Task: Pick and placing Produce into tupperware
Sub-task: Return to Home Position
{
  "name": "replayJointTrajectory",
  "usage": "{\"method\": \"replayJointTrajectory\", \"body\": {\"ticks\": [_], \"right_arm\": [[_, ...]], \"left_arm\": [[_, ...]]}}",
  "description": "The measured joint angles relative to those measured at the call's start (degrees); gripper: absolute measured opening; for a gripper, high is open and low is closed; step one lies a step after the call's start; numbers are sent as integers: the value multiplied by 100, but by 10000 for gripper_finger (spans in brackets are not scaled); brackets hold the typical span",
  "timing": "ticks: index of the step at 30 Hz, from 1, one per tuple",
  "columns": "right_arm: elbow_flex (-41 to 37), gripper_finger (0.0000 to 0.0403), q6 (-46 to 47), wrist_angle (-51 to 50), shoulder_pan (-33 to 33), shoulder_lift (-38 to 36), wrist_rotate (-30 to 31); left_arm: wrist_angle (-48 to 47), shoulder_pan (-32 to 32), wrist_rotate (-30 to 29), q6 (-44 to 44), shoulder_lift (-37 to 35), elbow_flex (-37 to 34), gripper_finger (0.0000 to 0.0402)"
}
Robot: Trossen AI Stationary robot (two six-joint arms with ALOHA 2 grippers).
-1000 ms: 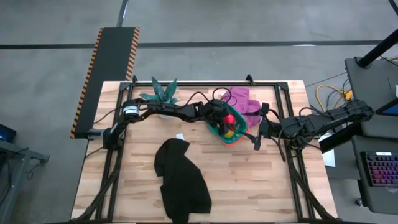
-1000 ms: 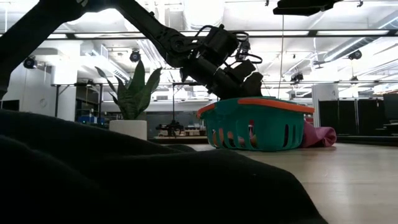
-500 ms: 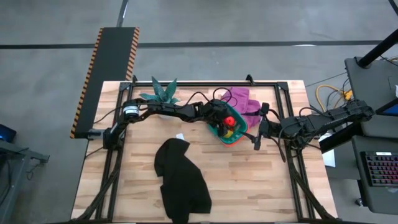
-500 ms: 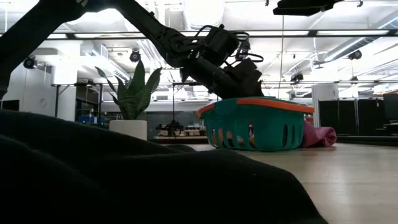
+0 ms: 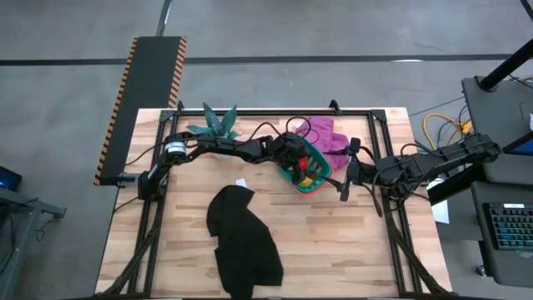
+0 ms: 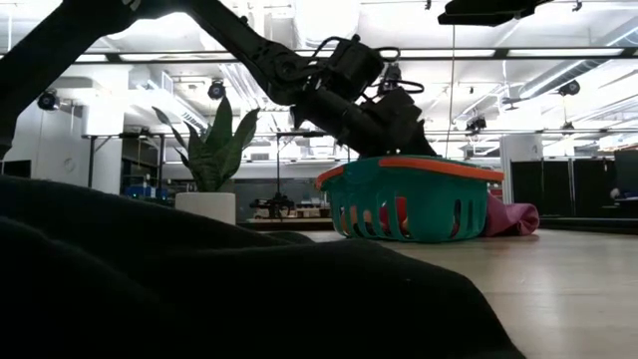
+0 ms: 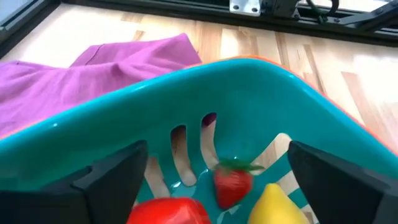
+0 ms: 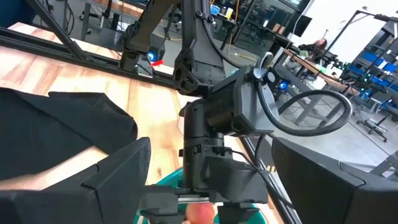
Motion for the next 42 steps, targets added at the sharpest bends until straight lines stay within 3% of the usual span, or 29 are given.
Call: {"method": "replayJointTrajectory", "body": {"ticks": [5,9,15,21,26,33,39,42], "right_arm": [[0,327,0,0,1,0,0],[0,327,0,6,0,-4,0],[-2,327,-4,16,1,-75,-2],[-4,326,46,-213,1,-121,0],[-4,326,63,-250,1,-125,0],[-4,326,61,-251,1,-122,0],[-4,326,54,-247,1,-120,0],[-4,326,42,-247,1,-120,0]], "left_arm": [[-18,-42,28,-42,-63,153,390],[129,-229,497,233,-338,176,380],[320,-735,775,1016,-1155,-18,311],[369,-1182,724,1693,-2377,-836,224],[388,-1269,460,1615,-3759,-2103,156],[315,-1597,-1103,1486,-6211,-4162,75],[69,-1752,-1224,1413,-8424,-5524,16],[-355,-1756,-1651,1167,-9256,-5936,3]]}}
